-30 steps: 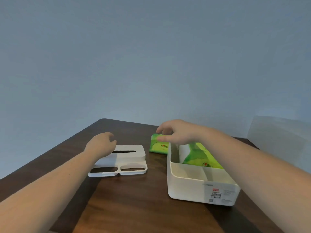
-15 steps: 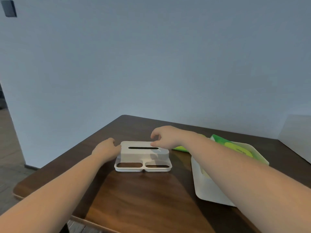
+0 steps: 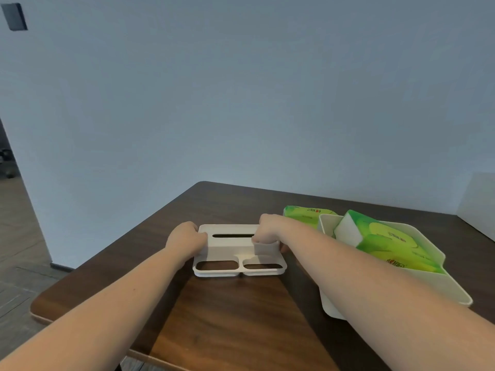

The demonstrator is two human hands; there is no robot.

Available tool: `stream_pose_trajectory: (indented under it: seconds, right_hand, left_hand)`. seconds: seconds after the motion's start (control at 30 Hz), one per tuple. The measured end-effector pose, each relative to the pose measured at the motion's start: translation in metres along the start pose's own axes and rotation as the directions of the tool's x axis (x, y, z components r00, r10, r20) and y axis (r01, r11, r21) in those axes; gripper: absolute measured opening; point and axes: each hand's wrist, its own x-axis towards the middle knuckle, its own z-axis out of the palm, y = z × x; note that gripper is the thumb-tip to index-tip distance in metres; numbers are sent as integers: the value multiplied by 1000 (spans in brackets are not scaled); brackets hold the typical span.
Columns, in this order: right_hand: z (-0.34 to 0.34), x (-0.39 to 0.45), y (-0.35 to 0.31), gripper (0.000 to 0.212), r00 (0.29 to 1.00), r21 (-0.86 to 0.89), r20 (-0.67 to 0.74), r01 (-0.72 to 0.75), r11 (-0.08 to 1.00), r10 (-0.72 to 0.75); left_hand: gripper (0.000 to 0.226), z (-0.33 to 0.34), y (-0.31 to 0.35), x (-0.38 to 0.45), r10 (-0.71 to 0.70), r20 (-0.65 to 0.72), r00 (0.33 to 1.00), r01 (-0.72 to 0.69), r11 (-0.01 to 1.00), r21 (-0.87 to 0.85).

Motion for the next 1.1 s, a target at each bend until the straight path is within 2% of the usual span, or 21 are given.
stream_pose_trajectory:
  seconds: [0.23,0.4,0.5,0.57,0.63,0.7,0.8,0.87,1.0,1.1]
  right_hand:
    - [-19,-14,5,42,997,216,-67,-22,976,37]
    - [-54,-39,25,40,968,353,-240,14,936,76]
    - [-73,-56,50,27,930,441,-344,36,897,132]
    - [-79,-66,71,11,905,452,-388,21,892,176]
    - [-80,-75,93,6,882,445,-419,-9,895,218]
    - [-79,-86,114,3,868,446,-421,-56,893,264]
    - [-74,-97,146,17,857,455,-388,-141,879,339]
    - [-69,-105,164,5,844,476,-374,-182,860,385]
    - [-54,-116,195,17,833,485,-342,-240,841,435]
    - [-39,-120,212,10,823,505,-307,-285,815,479]
  left_hand:
    - [15,-15,20,-4,-32,-130,991,2,975,-220]
    - [24,-33,52,-13,27,-157,987,-83,927,-366]
    - [31,-32,78,-27,67,-123,990,-115,891,-440]
    - [28,-24,96,-38,89,-98,991,-125,870,-477]
    - [25,-15,115,-49,116,-79,990,-140,853,-503]
    - [27,-4,133,-60,139,-54,989,-147,843,-518]
    - [22,12,158,-76,156,14,988,-126,840,-527]
    - [20,23,171,-82,178,43,983,-127,831,-541]
    - [14,42,192,-94,215,103,971,-127,833,-539]
    - [18,57,200,-100,195,146,970,-95,854,-511]
